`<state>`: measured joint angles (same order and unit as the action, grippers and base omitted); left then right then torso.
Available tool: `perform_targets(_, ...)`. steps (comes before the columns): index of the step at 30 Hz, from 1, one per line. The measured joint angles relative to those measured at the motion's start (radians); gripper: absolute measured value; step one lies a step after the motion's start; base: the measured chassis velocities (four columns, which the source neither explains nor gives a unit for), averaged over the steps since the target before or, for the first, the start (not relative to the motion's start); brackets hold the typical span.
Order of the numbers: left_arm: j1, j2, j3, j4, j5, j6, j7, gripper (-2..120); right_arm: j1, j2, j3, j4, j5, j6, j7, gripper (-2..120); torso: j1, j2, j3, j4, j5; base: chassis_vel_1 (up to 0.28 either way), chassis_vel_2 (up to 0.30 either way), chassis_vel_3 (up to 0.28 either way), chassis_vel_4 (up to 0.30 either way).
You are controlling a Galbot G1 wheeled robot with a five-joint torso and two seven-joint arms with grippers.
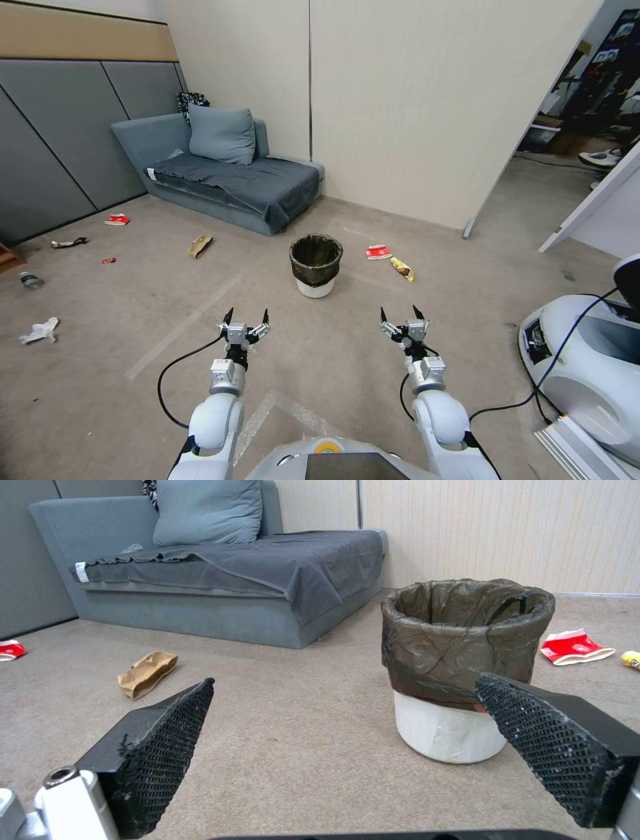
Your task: Pick up the trash bin, then pick up the garbage from the floor and place it into the trash bin.
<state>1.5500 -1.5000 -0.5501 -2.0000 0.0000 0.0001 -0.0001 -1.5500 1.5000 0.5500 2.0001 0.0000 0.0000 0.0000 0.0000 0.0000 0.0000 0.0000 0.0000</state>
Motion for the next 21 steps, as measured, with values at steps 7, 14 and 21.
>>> perform_targets(7,0.000,0.000,0.000,0.000,0.000,0.000,0.000,100,0.000,0.000,0.000,0.000,0.000,0.000,0.000,100,0.000,0.000,0.000,0.0000,0.0000,0.000,0.000,0.000,0.000)
perform_targets(14,0.000,0.000,0.000,0.000,0.000,0.000,0.000,100,0.000,0.000,0.000,0.000,0.000,0.000,0.000,100,0.000,0.000,0.000,0.0000,0.0000,0.000,0.000,0.000,0.000)
perform_targets(21,0.042,-0.007,-0.001,-0.056,0.014,0.047,-0.008,100,-0.037,0.016,0.011,0.030,-0.004,-0.003,0.014,100,0.000,0.000,0.000,-0.0002,0.0003,0.000,0.000,0.000,0.000)
